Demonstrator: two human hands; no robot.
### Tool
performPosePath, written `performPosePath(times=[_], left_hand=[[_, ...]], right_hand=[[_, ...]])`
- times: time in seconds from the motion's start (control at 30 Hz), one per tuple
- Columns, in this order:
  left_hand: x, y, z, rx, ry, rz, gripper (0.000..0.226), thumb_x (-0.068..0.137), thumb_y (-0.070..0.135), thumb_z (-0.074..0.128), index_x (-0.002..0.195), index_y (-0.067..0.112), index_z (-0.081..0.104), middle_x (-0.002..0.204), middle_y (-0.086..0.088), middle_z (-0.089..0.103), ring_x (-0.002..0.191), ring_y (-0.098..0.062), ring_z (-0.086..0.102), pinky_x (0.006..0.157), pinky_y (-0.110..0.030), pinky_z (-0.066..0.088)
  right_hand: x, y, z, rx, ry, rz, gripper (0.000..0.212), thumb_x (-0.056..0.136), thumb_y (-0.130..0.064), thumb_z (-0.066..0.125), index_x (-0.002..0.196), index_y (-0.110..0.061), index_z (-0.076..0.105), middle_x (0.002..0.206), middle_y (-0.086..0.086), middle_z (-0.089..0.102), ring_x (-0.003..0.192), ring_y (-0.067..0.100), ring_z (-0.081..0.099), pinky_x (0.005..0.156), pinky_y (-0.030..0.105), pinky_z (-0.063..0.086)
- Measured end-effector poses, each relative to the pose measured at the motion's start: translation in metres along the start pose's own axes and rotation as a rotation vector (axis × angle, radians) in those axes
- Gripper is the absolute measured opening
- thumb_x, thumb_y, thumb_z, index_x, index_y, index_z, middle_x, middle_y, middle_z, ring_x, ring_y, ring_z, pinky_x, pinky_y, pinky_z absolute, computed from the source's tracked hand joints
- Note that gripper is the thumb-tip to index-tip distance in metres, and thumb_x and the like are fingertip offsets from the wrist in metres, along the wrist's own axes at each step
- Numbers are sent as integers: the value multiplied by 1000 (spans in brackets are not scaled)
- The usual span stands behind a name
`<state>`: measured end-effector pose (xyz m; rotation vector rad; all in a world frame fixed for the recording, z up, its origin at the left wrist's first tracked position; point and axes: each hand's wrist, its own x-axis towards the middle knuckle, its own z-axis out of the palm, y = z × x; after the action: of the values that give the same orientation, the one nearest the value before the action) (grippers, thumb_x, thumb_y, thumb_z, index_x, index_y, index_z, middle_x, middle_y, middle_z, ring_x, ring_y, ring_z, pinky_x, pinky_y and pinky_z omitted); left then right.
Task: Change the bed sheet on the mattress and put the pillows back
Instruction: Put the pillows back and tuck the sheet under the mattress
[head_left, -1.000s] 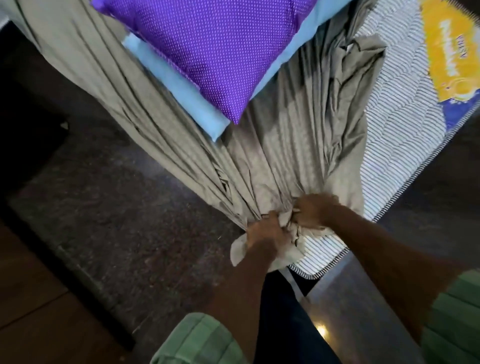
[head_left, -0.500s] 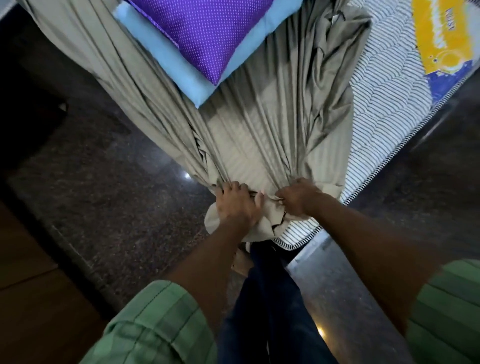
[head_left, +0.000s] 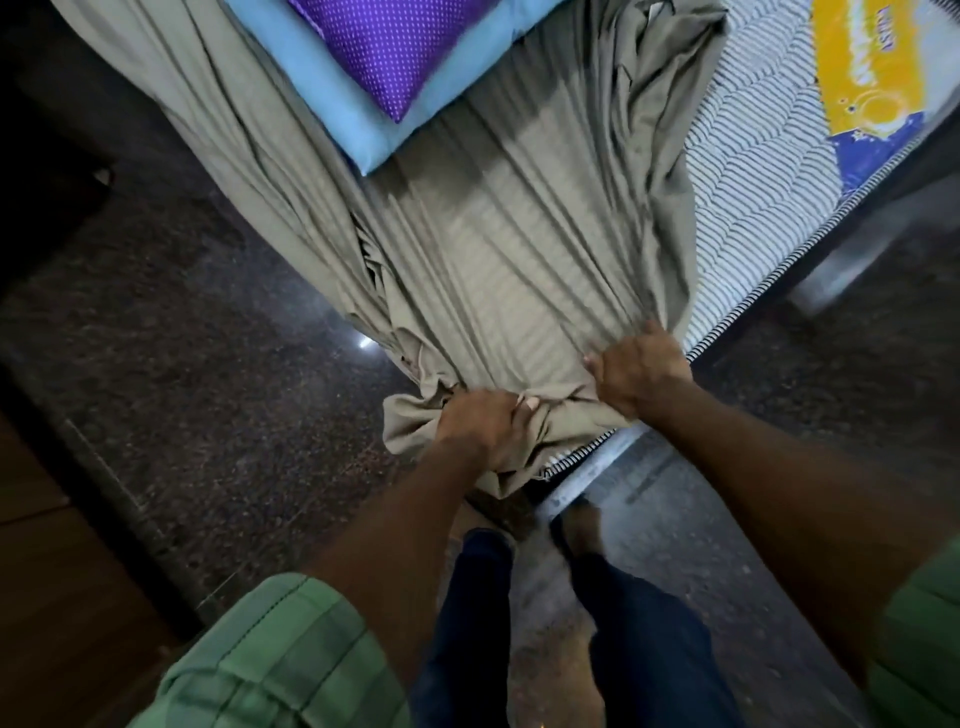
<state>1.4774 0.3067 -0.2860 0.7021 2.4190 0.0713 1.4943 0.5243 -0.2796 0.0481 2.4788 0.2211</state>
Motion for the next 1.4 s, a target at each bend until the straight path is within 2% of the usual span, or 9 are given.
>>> performPosePath(times=[0.1,0.23,0.37,0.43,0.67,1.0,1.2,1.33,1.4], left_hand=[[-1,17,-5,35,126,70,66,104,63,24,102,19,73,105,-11,74,103,-33,66,94,-42,42],[27,54,-7,-171,325,-123,39,102,47,36,108,20,64,111,-7,65,106,-31,60,92,-44,43],[61,104,-13,-351,414,-161,28,99,45,46,113,23,59,116,-4,61,109,-28,57,96,-44,43],[75,132,-16,-344,444,-110,34,94,51,50,116,25,57,117,0,58,110,-23,55,95,-43,44],[121,211,-30,-264,426,-140,49,79,42,68,120,21,51,121,-5,53,114,-29,54,96,-46,45],[175,217,-60,-325,556,-69,28,96,32,49,120,19,55,118,-5,54,101,-29,57,82,-39,42],[223,214,-84,-551,699,-178,20,99,19,44,114,22,56,119,-2,51,101,-24,55,85,-42,48],[254,219,-101,-562,795,-444,37,89,31,44,122,21,57,127,-3,53,109,-24,56,92,-43,49],[270,223,-104,-477,714,-549,47,84,33,56,130,21,53,132,-5,51,116,-27,54,98,-44,46]], right_hand=[[1,8,-12,9,-148,38,54,104,-50,33,134,-17,64,138,7,64,130,24,58,104,37,39],[16,36,-20,319,-234,-30,54,102,-53,40,132,-15,64,139,13,61,129,31,57,102,39,44],[13,78,-5,434,392,-130,27,90,-22,48,110,-10,62,112,16,59,106,39,56,86,47,47],[10,107,2,394,511,-7,32,85,-22,53,115,-13,59,116,12,55,108,35,53,87,46,43],[30,182,22,939,229,184,39,95,-20,55,133,-13,52,133,13,56,125,35,53,103,45,44],[111,196,-27,1278,254,345,49,86,-24,70,128,-11,48,121,12,63,107,32,63,79,32,44],[166,219,-51,1021,251,65,78,87,-35,70,150,-25,26,126,16,64,114,35,63,93,44,49],[180,245,-58,108,280,-121,34,98,-28,56,132,-22,59,118,6,70,106,30,69,78,36,50],[176,262,-56,-130,96,-65,29,98,-25,56,123,-19,68,121,3,69,107,27,69,79,34,54]])
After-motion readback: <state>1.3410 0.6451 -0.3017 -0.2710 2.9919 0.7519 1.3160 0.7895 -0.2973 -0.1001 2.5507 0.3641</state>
